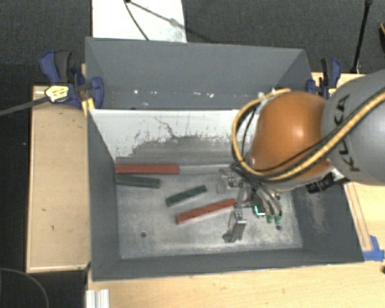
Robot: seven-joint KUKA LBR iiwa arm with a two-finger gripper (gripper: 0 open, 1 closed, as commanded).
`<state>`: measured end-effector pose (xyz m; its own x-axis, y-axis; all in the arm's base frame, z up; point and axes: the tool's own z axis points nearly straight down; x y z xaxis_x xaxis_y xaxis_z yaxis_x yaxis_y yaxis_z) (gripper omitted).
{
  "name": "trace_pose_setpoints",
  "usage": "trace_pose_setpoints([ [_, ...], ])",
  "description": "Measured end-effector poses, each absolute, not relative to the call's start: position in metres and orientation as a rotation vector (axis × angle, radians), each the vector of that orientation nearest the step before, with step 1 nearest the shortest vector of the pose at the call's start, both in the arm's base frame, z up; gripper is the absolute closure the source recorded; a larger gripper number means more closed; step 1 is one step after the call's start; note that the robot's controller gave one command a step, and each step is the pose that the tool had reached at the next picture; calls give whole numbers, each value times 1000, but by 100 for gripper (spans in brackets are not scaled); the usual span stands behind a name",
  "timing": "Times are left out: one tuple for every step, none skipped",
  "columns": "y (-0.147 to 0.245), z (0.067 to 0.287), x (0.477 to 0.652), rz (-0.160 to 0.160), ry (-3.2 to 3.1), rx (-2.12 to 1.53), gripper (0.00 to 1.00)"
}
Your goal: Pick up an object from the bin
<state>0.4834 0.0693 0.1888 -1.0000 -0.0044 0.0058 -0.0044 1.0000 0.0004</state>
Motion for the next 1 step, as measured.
trace_pose_setpoints([
  [70,67,559,0,-3138,158,0],
])
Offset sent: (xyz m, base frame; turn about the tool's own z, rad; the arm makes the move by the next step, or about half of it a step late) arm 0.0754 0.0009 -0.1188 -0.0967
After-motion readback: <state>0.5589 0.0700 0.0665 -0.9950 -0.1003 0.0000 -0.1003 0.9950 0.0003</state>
